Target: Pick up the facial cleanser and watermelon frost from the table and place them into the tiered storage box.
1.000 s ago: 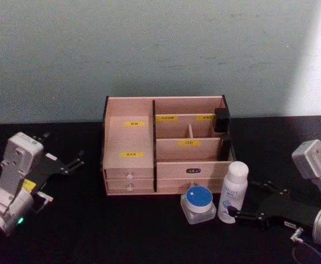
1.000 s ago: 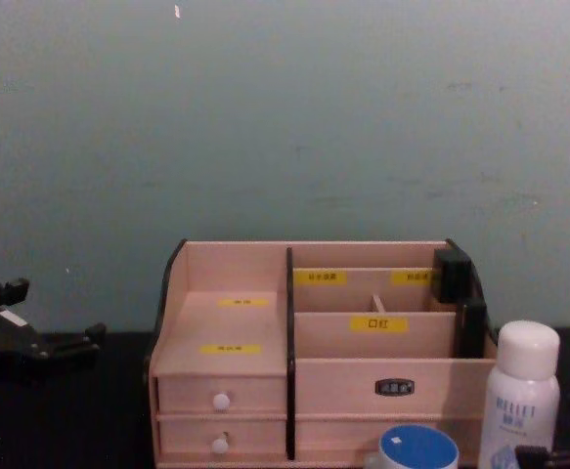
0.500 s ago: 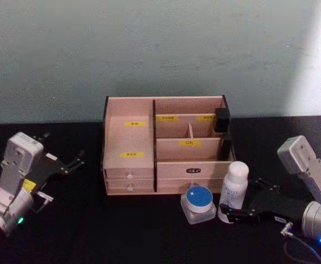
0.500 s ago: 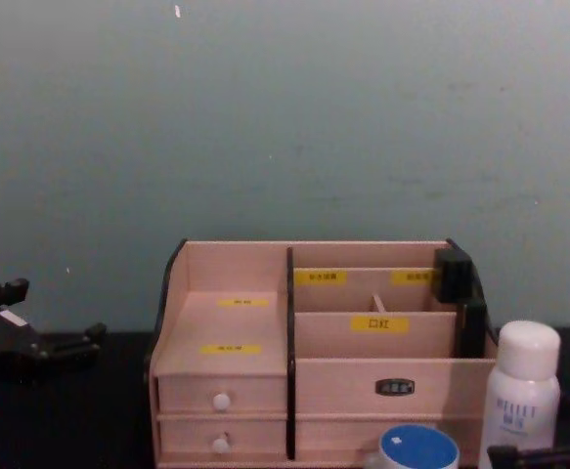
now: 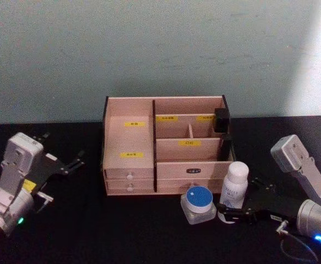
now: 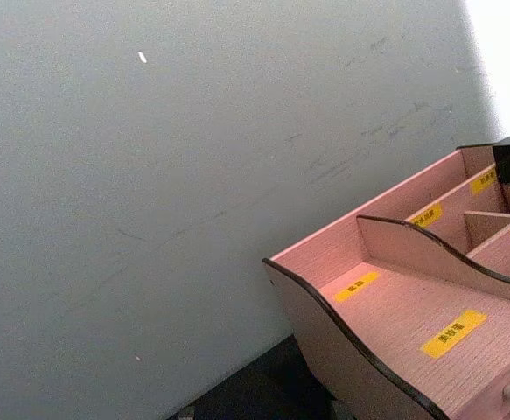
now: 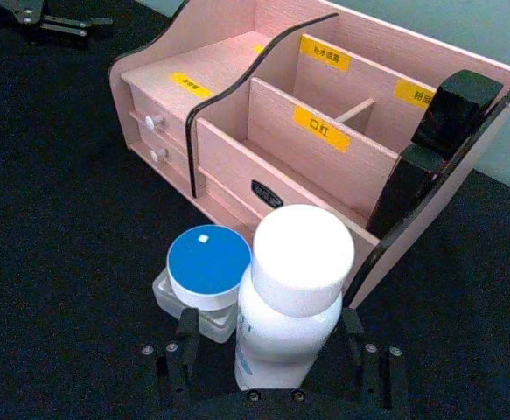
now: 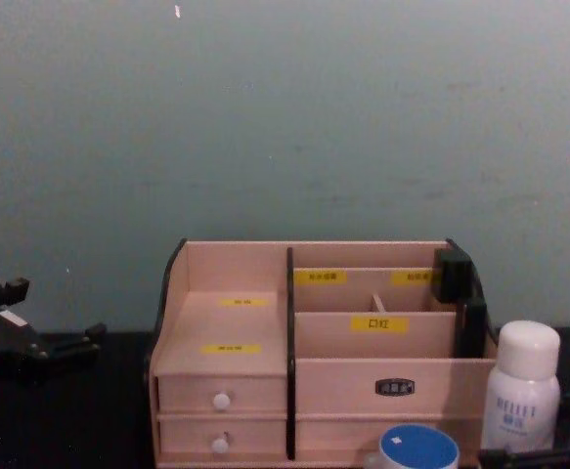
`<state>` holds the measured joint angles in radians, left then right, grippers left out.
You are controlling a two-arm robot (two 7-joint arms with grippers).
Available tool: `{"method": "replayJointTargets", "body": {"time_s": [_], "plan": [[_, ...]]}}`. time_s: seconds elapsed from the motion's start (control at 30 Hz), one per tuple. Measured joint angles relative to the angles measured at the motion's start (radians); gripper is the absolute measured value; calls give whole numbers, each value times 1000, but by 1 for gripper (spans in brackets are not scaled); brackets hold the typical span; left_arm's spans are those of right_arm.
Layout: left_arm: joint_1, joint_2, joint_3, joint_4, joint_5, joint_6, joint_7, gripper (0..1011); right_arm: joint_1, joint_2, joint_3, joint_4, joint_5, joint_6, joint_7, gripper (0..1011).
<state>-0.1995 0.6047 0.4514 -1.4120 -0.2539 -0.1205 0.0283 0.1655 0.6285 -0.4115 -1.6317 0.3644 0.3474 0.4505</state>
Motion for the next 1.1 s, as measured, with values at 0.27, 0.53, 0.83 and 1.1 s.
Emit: {"method": "replayJointTargets", "body": {"time_s": [0.27,0.53,0.83,1.1], "plan": [[0,0,0,0,0,0,0,1002,3,-7,1,5,-5,1,0,1002],[0,0,0,0,0,0,0,1002,4,-8,1,6,-8,-2,0,1002],[0,0,0,0,0,0,0,1001,4,-8,1,5,-7,-2,0,914],[0,0,0,0,0,0,0,1001,3,-7,1,4,-6,-2,-1,690]]}}
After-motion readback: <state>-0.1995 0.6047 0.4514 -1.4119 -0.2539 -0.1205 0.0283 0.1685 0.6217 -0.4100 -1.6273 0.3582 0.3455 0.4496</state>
